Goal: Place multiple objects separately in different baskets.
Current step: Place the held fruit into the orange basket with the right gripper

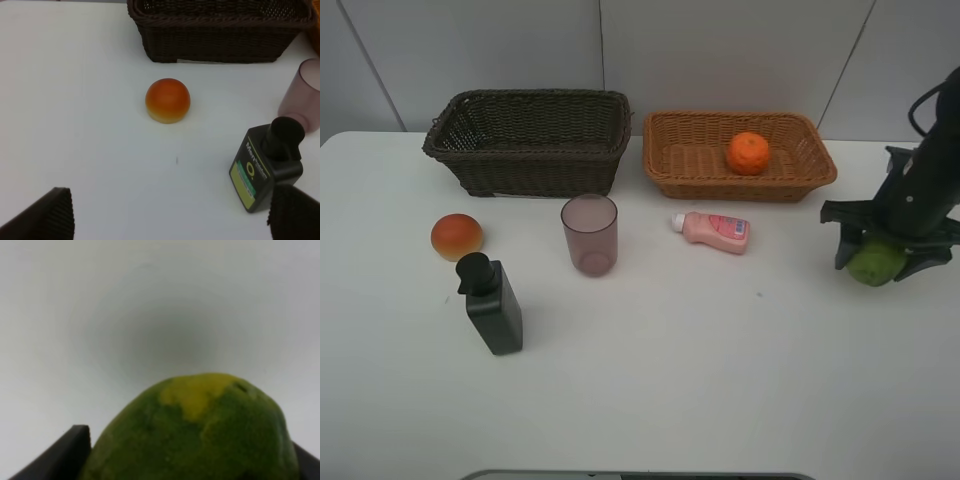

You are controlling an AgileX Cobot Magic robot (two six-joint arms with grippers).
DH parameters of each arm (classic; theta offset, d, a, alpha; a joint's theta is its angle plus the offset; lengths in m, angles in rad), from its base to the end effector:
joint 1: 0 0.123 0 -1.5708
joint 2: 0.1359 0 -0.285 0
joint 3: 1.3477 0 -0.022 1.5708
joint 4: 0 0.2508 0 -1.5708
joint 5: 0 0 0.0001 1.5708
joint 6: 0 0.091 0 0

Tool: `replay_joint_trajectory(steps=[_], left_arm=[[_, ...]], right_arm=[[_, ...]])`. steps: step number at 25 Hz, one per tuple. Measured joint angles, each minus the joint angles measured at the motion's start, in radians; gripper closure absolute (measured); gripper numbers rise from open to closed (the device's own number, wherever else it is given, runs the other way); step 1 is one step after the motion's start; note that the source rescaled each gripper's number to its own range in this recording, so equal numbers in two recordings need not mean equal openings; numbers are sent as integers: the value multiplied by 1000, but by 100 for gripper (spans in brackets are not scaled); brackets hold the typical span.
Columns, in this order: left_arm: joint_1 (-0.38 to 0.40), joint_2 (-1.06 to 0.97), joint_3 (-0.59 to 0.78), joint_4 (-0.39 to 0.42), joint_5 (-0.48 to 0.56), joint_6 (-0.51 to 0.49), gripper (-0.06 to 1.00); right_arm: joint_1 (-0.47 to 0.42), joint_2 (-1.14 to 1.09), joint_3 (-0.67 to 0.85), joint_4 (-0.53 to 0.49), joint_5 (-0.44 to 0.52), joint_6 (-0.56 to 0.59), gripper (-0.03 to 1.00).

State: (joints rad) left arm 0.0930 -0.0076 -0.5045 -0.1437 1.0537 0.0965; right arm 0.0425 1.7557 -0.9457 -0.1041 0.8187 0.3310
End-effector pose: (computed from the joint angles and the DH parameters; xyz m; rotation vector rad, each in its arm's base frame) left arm -0.0056 -0.0119 0.2797 0.0106 2.0173 -0.0511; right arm 0.2953 0.0056 0.1534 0.3376 3.0782 -0.1089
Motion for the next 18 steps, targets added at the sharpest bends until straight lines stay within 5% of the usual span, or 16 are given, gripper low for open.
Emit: replay_joint_trajectory(steps=[6, 18], left_arm=[[0, 0, 0, 0, 0, 0, -6], [0, 0, 0, 0, 0, 0, -6]], right_arm=[[103, 2, -168, 3, 140, -112, 71], [283, 262, -704, 4, 303, -134, 71]])
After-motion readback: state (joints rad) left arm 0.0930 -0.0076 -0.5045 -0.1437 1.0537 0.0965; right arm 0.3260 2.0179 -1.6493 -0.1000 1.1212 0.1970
